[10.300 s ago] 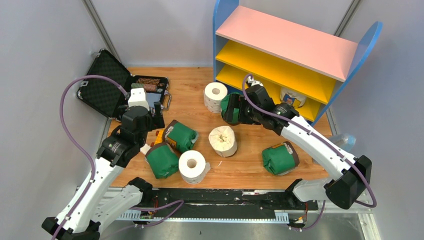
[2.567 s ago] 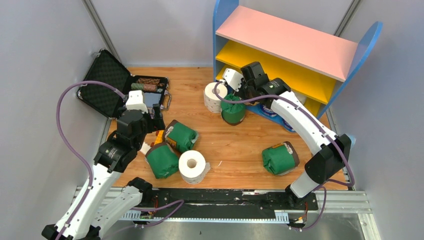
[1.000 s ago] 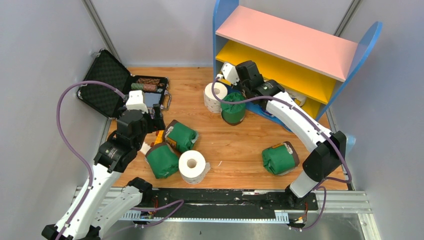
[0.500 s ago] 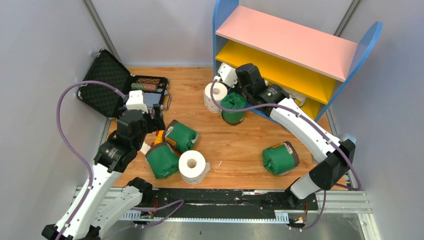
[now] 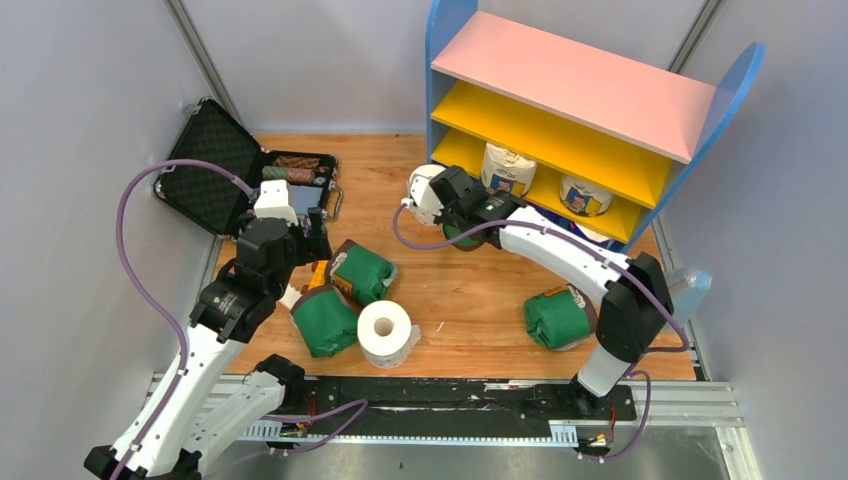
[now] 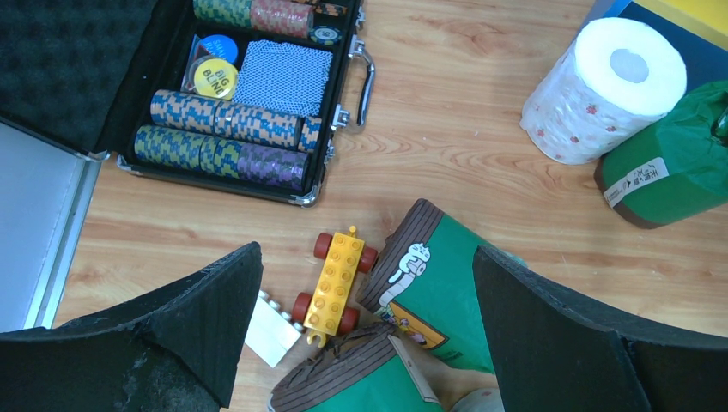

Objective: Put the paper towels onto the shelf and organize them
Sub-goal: Place the paper towel on the shelf.

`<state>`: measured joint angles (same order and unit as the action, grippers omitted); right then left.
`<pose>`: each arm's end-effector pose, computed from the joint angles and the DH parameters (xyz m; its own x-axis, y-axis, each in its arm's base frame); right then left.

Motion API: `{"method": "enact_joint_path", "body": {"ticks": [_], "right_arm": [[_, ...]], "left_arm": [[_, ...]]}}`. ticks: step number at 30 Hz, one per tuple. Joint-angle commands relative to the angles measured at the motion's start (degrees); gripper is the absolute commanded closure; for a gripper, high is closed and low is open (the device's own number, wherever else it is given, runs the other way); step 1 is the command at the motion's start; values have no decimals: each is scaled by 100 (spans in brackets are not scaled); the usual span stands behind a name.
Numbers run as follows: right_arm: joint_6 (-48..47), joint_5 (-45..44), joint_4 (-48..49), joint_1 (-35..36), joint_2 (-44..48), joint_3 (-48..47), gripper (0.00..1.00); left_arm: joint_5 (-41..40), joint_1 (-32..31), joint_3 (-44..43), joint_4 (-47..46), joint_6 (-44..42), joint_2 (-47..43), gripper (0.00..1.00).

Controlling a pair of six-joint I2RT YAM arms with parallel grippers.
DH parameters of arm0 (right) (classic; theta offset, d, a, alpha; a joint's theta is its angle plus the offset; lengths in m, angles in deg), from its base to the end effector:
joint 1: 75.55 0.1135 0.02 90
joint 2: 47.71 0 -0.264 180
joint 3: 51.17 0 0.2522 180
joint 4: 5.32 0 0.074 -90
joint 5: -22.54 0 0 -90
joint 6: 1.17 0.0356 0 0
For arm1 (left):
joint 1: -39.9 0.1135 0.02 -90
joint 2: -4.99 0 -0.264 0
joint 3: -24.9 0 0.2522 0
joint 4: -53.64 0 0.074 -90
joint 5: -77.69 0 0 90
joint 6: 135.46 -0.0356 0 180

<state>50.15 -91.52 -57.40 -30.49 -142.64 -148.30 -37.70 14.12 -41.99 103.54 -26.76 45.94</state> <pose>0.2669 0.2469 0.3048 -0.1337 -0.9419 -0.3082 -0.6973 0.3104 -0.6461 0.1367 -0.0491 0.3537 -0.3592 -0.1482 -0.9214 -0.0793 0.9886 -0.1281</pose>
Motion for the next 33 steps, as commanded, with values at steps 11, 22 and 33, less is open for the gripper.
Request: {"method": "enact_joint_path", "body": {"ticks": [11, 22, 33], "right_arm": [[-18, -1229, 158, -184, -996, -253, 91], [-281, -2044, 344, -362, -1253, -638, 92], [-602, -2313, 763, -621, -1326, -724, 92]], "left_arm": [[-4, 20, 39, -206, -68, -25, 0], [-8, 20, 39, -204, -69, -60, 0], [-1, 20, 39, -208, -68, -82, 0]]}}
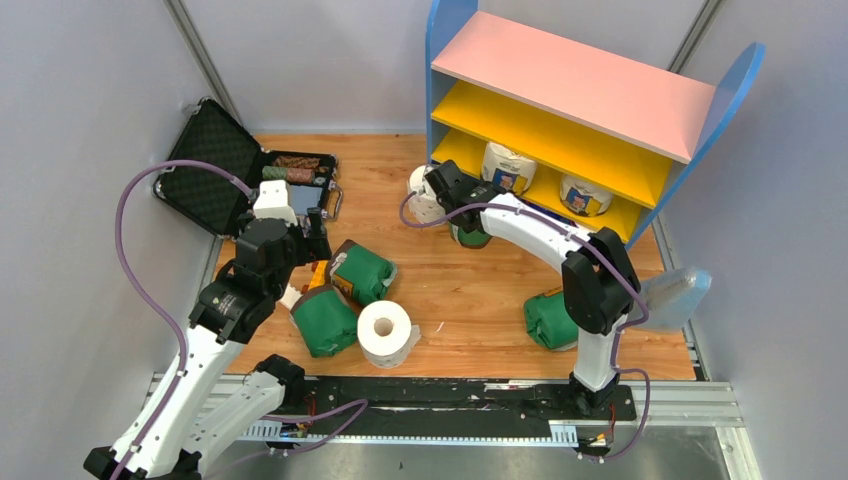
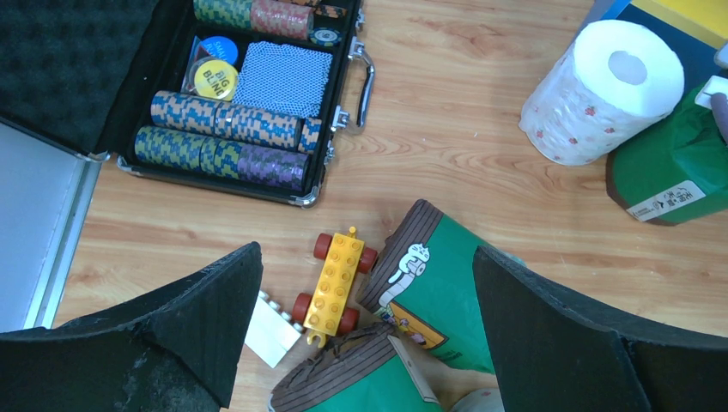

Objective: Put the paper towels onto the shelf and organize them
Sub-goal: Place the paper towel on the shelf.

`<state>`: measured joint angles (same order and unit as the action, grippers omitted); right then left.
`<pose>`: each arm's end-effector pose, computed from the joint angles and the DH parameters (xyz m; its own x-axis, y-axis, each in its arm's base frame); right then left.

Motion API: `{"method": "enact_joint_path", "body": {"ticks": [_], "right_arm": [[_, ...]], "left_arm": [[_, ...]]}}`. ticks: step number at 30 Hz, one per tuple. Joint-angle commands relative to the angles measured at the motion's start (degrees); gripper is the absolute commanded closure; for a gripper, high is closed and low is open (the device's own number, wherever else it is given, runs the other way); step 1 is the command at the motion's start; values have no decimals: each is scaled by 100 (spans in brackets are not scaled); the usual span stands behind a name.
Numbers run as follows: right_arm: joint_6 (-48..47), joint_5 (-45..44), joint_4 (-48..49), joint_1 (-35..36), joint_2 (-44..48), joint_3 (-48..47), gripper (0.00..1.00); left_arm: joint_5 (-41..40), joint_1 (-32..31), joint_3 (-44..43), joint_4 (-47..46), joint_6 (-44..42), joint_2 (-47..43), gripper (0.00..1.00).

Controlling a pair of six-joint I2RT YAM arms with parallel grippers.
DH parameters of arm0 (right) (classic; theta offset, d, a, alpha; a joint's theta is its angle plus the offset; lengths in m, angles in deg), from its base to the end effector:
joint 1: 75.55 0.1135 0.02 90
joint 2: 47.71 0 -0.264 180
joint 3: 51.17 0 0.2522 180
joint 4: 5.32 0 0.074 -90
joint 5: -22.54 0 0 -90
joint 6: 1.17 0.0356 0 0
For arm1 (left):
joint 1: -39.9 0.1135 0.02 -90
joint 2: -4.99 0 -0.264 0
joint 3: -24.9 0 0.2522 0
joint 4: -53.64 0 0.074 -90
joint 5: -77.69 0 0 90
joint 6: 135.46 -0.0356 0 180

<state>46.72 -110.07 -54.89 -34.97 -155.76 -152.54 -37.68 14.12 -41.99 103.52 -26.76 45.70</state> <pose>0.3255 0.2471 0.2519 -0.3390 -0.9401 -0.0347 -0.5667 0.2335 -0.7901 0.1358 -0.0486 0.3543 -0.3556 -0.1500 -0.9225 -0.0784 0.9883 -0.1304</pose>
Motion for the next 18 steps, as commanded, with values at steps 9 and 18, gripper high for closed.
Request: {"method": "enact_joint_path", "body": {"ticks": [9, 18], "right_arm": [[-302, -415, 786, -405, -226, -278, 92], [-355, -380, 1145, -443, -562, -539, 92]], "left_arm": [[-6, 20, 39, -202, -68, -47, 0], [-11, 22, 39, -202, -68, -36, 0]]}}
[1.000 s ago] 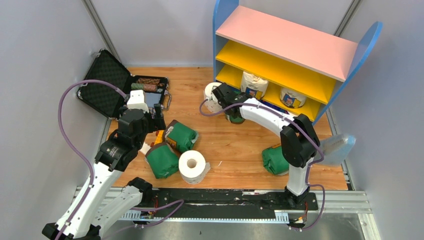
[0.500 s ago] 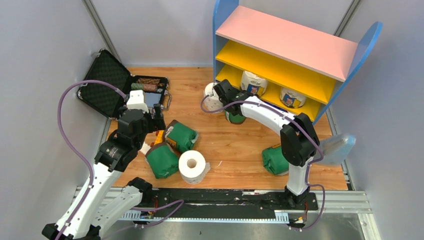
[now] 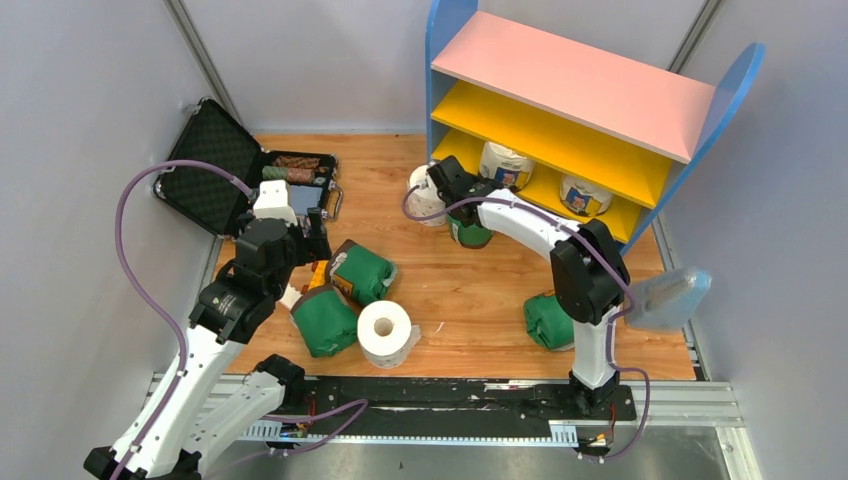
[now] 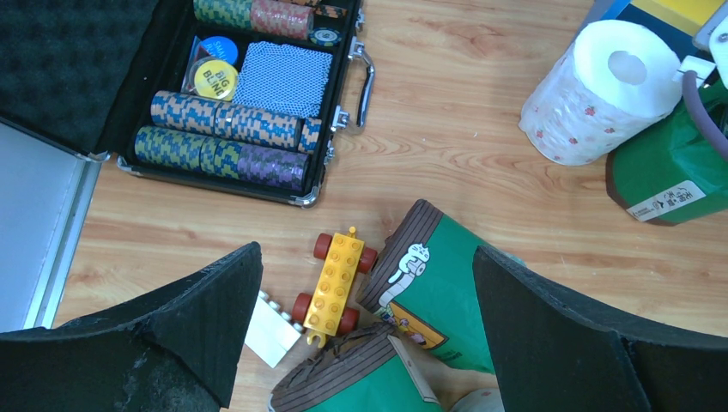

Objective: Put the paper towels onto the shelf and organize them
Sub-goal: Place the paper towel on the shelf.

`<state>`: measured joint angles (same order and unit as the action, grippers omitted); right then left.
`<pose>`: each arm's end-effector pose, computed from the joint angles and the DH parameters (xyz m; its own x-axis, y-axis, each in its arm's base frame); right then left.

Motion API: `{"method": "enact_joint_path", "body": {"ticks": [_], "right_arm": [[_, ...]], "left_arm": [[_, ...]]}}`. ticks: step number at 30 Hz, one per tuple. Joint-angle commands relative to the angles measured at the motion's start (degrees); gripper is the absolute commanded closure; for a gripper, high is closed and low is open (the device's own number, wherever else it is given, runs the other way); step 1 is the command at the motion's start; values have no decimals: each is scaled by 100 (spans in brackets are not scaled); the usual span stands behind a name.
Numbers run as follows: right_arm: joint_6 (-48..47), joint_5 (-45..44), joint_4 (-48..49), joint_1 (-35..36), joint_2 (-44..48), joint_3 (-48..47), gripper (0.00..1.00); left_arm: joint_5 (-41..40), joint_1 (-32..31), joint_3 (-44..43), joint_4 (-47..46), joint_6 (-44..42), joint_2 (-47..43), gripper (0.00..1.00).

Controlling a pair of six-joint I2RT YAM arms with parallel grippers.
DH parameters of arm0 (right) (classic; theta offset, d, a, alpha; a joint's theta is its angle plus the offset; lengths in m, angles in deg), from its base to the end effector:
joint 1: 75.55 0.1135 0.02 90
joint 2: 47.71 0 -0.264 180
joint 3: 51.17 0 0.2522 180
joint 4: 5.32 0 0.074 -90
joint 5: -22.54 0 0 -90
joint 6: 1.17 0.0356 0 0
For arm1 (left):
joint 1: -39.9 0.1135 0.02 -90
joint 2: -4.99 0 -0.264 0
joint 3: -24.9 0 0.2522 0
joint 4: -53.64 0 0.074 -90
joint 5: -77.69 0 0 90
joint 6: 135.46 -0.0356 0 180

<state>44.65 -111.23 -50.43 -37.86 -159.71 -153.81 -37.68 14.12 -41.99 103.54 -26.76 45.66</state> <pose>0.3519 0.2408 0.2361 -0.3759 -0.9264 -0.0244 -0.5373 0.2393 -0.8087 0.1356 -0.0486 0.3543 -0.3553 -0.1501 -0.9226 -0.0784 0.9883 -0.1306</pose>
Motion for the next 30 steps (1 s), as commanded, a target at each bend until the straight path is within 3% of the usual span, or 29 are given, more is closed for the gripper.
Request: {"method": "enact_joint_path", "body": {"ticks": [1, 8, 17, 30], "right_arm": [[-151, -283, 738, -163, -214, -461, 92], [-186, -479, 897, -84, -197, -678, 91], [-299, -553, 903, 368, 320, -280, 89], [-447, -782, 897, 490, 694, -133, 87]], "left_arm": [[-19, 21, 39, -204, -68, -32, 0], [-22, 20, 39, -198, -68, -40, 0], [-30, 20, 39, -195, -59, -41, 0], [-10, 20, 39, -195, -59, -26, 0]]}}
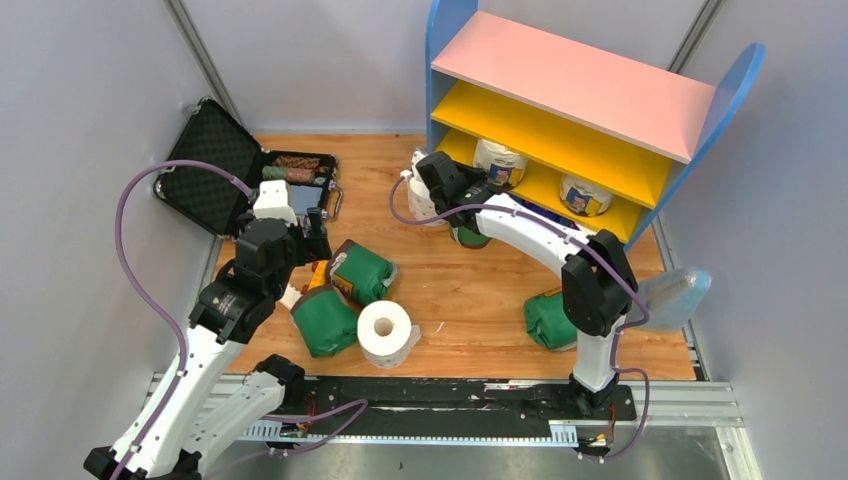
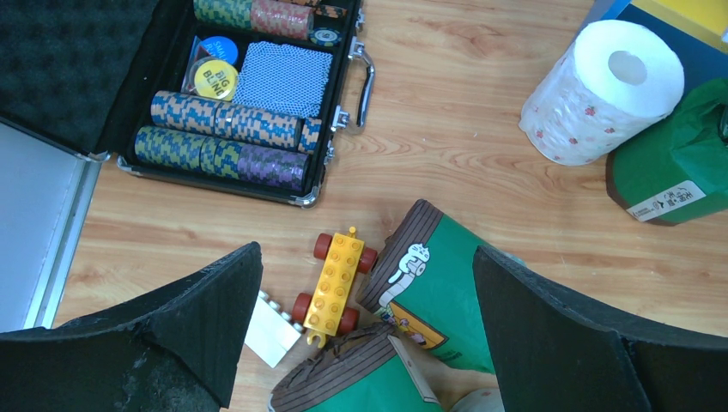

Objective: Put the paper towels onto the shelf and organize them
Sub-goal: Place the paper towel on the shelf.

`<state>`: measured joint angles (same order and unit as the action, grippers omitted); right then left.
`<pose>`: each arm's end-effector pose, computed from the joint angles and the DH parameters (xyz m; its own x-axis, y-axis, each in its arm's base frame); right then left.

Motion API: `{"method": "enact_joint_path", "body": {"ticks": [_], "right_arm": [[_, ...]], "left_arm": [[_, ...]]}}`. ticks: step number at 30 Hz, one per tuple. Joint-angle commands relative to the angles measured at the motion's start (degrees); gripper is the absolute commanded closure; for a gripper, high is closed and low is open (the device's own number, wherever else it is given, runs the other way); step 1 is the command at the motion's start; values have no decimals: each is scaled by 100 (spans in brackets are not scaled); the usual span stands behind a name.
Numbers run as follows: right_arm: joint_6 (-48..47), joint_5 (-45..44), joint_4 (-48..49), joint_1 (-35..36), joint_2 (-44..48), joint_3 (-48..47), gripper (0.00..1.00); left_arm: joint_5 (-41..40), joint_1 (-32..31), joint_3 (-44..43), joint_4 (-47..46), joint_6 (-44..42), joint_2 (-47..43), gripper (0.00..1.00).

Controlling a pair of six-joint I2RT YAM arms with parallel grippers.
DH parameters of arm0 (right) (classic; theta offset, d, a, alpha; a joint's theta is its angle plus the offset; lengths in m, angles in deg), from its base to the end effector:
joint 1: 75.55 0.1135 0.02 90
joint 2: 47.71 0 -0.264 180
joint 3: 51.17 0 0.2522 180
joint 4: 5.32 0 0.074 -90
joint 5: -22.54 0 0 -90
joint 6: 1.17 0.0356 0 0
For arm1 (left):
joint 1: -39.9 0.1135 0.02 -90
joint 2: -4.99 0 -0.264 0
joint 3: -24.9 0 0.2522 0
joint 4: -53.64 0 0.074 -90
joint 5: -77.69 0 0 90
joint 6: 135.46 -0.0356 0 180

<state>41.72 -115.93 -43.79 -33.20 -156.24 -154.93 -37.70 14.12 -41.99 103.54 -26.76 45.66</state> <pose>0.3330 0.2675 0.2760 -0.3126 -0.9423 -0.1201 -0.4006 0.2454 -0.8828 0.1356 -0.0486 0.3543 -0.3552 -0.1501 -0.9227 -0.0787 0.9883 -0.1305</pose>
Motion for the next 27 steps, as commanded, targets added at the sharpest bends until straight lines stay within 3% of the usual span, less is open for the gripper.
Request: {"method": "enact_joint_path", "body": {"ticks": [1, 27], "right_arm": [[-161, -288, 230, 9, 364, -6, 86], [-72, 286, 691, -584, -571, -745, 86]], "left_arm": [[-9, 25, 39, -195, -59, -29, 0], [-59, 20, 43, -195, -68, -11, 0]]}}
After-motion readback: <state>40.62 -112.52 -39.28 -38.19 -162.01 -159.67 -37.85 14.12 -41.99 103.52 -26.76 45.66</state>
